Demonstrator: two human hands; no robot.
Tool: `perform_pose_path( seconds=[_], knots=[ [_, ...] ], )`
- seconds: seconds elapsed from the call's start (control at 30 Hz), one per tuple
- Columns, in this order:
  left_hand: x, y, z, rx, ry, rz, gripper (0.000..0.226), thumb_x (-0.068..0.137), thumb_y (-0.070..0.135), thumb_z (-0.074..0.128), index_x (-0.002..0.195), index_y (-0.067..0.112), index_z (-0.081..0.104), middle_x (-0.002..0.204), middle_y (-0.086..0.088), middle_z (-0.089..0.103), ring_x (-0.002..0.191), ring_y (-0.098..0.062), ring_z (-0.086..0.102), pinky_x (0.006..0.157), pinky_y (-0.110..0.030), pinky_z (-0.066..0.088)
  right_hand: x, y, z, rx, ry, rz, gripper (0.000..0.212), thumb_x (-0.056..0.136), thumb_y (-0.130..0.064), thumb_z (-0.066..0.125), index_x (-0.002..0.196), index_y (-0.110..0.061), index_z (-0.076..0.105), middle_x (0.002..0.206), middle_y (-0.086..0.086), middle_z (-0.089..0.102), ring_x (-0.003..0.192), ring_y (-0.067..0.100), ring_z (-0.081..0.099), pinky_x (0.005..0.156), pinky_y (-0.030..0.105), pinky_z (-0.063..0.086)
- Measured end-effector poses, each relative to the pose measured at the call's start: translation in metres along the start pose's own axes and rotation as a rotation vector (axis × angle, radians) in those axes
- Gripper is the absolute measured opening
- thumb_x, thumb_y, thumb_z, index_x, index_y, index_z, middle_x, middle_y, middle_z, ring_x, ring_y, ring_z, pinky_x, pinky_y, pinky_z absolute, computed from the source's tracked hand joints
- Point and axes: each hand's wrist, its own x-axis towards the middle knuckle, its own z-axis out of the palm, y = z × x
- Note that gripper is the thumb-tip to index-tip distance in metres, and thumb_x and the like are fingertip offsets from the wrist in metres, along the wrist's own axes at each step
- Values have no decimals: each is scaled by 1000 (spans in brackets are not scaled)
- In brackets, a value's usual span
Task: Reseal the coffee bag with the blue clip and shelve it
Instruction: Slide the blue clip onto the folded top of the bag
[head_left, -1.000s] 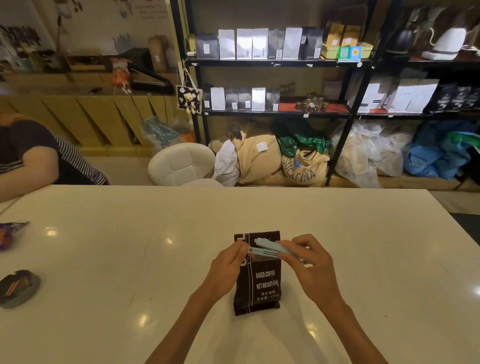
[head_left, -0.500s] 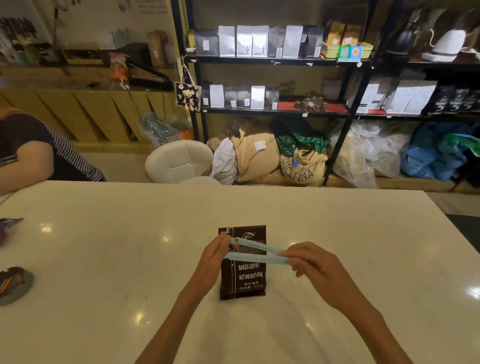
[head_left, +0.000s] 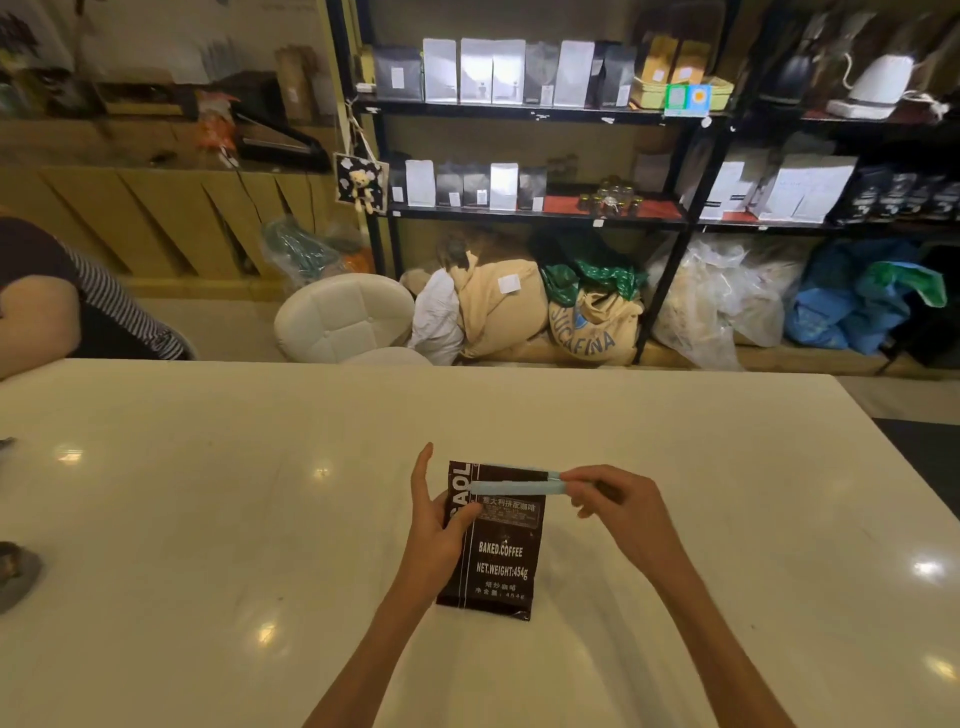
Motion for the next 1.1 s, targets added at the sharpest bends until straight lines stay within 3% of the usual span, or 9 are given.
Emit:
perform_pose_path(
  seconds=[0.2,0.43,0.67,0.77,0.83,0.93,1.1],
  knots=[
    [1,-9,2,-47,63,-20,76,94,3,59,131,63,29,111,-7,70,96,-30,73,67,-38,61,5,8,31,79,22,27,16,83,-10,74,93,-18,66,80,-1,76,64,10,69,53,21,54],
    [7,-11,5,-26,88,-14,66,95,-1,55,136,44,29,124,2,54,102,-15,70,69,-30,61,7,9,49,28,81,96,26,84,-17,74,103,-18,57,90,2,75,73,10,70,54,18,53],
    [11,-10,4,8,60,-45,47,94,5,58,125,34,36,114,-13,66,90,-22,74,65,-30,61,9,18,63,119,181,107,21,86,-19,71,98,-29,58,100,-3,69,83,3,71,56,19,58],
    [13,-7,1,-48,33,-99,38,94,28,59,125,29,38,111,-13,68,90,-24,74,64,-31,61,12,22,68,150,191,110,23,88,-17,69,99,-31,55,102,-7,66,85,-7,67,54,14,55],
    [15,-6,1,-120,67,-144,30,91,42,56,116,31,44,109,-14,69,89,-28,74,63,-35,61,14,26,71,157,189,125,23,89,-18,68,105,-28,55,105,-5,65,86,0,69,56,15,56],
    [18,-10,3,-176,152,-138,14,95,40,55,104,30,52,109,-16,68,87,-32,74,62,-39,60,18,31,76,161,195,138,25,90,-20,66,112,-23,54,109,0,66,92,11,69,57,18,57],
    [21,-13,5,-230,258,-125,18,92,34,63,101,21,56,100,-14,74,85,-33,74,63,-40,60,18,34,86,213,240,150,23,91,-21,66,111,-27,54,107,-2,66,90,12,69,60,23,60]
  ],
)
